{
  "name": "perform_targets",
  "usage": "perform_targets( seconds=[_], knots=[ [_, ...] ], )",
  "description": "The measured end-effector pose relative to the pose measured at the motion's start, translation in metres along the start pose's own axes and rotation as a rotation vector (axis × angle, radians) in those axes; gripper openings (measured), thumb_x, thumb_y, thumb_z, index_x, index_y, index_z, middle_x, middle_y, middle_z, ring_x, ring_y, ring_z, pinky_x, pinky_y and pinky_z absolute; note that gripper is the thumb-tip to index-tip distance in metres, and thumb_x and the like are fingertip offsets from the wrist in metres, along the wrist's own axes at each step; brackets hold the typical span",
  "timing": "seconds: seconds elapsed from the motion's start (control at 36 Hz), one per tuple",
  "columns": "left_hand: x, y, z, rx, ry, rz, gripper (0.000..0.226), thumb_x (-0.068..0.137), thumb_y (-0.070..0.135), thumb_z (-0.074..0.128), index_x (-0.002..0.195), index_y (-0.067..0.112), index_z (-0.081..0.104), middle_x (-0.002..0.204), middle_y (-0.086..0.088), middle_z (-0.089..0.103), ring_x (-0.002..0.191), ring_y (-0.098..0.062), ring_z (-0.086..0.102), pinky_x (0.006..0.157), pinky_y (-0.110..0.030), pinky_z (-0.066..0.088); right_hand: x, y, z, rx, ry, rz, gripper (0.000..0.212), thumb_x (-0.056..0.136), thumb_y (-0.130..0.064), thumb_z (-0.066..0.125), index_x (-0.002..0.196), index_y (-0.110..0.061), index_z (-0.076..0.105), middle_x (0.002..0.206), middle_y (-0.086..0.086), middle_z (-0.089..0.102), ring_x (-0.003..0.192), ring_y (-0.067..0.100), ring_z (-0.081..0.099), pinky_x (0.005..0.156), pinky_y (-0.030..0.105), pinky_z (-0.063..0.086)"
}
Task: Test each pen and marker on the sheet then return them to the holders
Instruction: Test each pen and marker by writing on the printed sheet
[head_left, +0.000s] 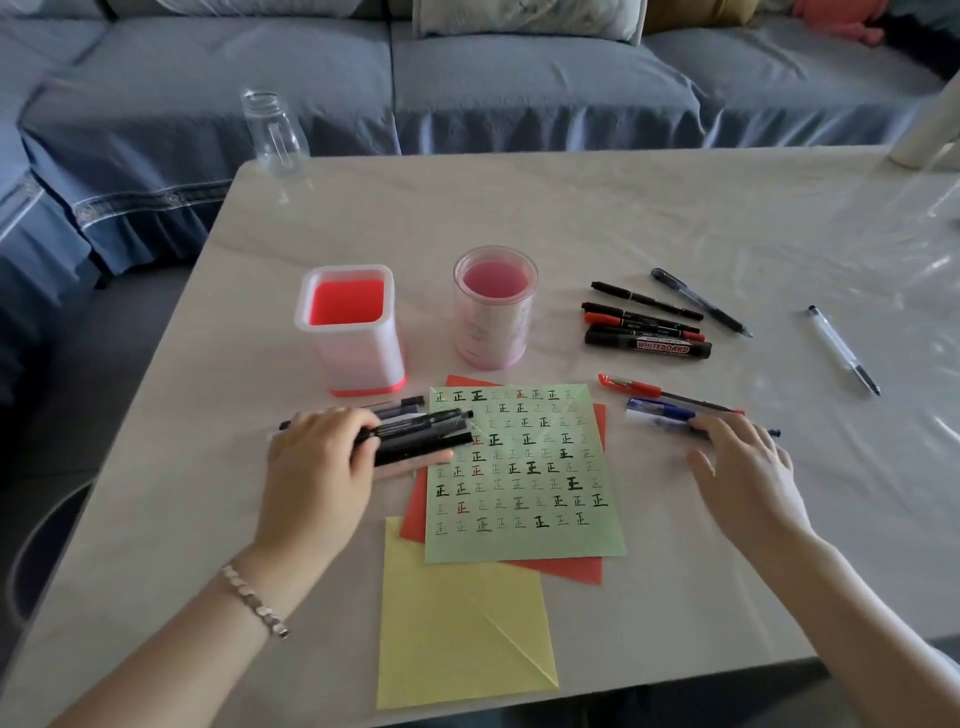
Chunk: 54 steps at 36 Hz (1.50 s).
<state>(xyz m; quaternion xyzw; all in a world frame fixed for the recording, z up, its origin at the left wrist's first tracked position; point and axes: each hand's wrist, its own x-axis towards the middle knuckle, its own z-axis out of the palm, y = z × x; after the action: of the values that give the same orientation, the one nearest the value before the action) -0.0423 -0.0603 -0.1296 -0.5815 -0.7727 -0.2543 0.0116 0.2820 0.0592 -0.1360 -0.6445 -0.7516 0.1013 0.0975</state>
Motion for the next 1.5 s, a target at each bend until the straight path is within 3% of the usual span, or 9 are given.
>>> perform_targets(
  seconds=[0.19,0.42,0.56,0.67,0.75,0.97,1.17,1.31,1.5],
  knots=[
    [-0.006,-0.01,0.005,0.028,0.061,0.011,0.028,0.072,-0.004,0.069,0.096,0.008,0.064,0.099,-0.01,0.06,0.093,-0.033,0.052,0.083,-0.044,0.039,-0.003,-0.008,-0.002,0.061,-0.057,-0.013,0.021,0.092,-0.015,0.049,0.108,-0.015,0.062,0.115,0.008,0.056,0.111,0.028,0.045,0.094,0.036,0.031],
    [-0.006,0.071,-0.001,-0.214,-0.125,0.529,0.044,0.091,0.032,0.046,0.129,0.012,0.044,0.13,-0.006,0.052,0.121,-0.019,0.042,0.104,-0.03,0.029,-0.05,-0.07,-0.041,0.399,-0.221,-0.327,0.019,0.084,-0.018,0.062,0.099,-0.028,0.068,0.09,-0.019,0.057,0.08,0.002,0.057,0.07,0.013,0.045],
    [-0.012,0.097,0.008,-0.118,-0.1,0.704,0.016,0.094,0.025,0.043,0.105,0.015,0.049,0.088,0.0,0.063,0.078,-0.02,0.053,0.069,-0.034,0.046,-0.063,-0.089,-0.063,0.639,-0.317,-0.302,0.028,0.077,-0.009,0.069,0.077,-0.037,0.067,0.076,-0.011,0.068,0.065,0.005,0.061,0.062,0.011,0.045],
    [-0.018,0.095,0.001,-0.28,-0.177,0.565,0.021,0.099,0.03,0.028,0.102,0.017,0.045,0.082,0.001,0.059,0.072,-0.015,0.049,0.063,-0.027,0.04,-0.061,-0.083,-0.079,1.248,-0.552,-0.174,0.026,0.061,-0.024,0.082,0.085,-0.02,0.071,0.085,0.009,0.073,0.075,0.02,0.07,0.066,0.021,0.054],
    [-0.023,0.098,-0.006,-0.377,-0.216,0.453,0.022,0.098,0.033,0.026,0.102,0.02,0.044,0.08,0.003,0.059,0.069,-0.009,0.046,0.058,-0.022,0.038,-0.061,-0.087,-0.071,1.493,-0.444,-0.105,0.036,0.056,-0.038,0.084,0.079,-0.016,0.069,0.068,0.008,0.065,0.059,0.018,0.061,0.054,0.02,0.049],
    [-0.028,0.111,-0.013,-0.466,-0.268,0.522,0.021,0.096,0.031,0.031,0.105,0.022,0.048,0.068,0.005,0.059,0.054,-0.015,0.052,0.046,-0.034,0.044,-0.077,-0.128,-0.041,1.27,-0.148,0.101,0.034,0.091,-0.018,0.05,0.061,-0.01,0.036,0.04,-0.01,0.032,0.037,0.005,0.029,0.038,0.013,0.027],
    [-0.029,0.11,-0.023,-0.648,-0.403,0.454,0.015,0.093,0.038,0.037,0.103,0.035,0.047,0.072,0.03,0.055,0.05,0.014,0.044,0.051,-0.003,0.026,-0.077,-0.124,-0.042,1.36,-0.241,-0.005,0.033,0.089,-0.012,0.05,0.063,-0.009,0.031,0.043,-0.005,0.032,0.035,0.007,0.029,0.034,0.015,0.026],
    [-0.03,0.097,-0.016,-0.439,-0.39,0.396,0.028,0.097,0.041,0.027,0.12,0.032,0.04,0.056,0.017,0.039,0.058,0.01,0.042,0.053,-0.013,0.027,-0.071,-0.111,-0.039,1.327,-0.058,0.021,0.03,0.092,-0.001,0.042,0.065,-0.009,0.032,0.037,-0.003,0.038,0.031,0.011,0.033,0.034,0.017,0.025],
    [-0.049,0.041,0.018,-0.042,-0.205,0.266,0.018,0.09,0.018,0.033,0.104,0.016,0.045,0.092,0.002,0.056,0.089,-0.016,0.042,0.082,-0.028,0.037,-0.063,-0.066,-0.018,1.157,0.013,0.145,0.012,0.091,-0.008,0.049,0.079,-0.007,0.052,0.05,0.003,0.06,0.045,0.015,0.054,0.042,0.02,0.045]
  ],
)
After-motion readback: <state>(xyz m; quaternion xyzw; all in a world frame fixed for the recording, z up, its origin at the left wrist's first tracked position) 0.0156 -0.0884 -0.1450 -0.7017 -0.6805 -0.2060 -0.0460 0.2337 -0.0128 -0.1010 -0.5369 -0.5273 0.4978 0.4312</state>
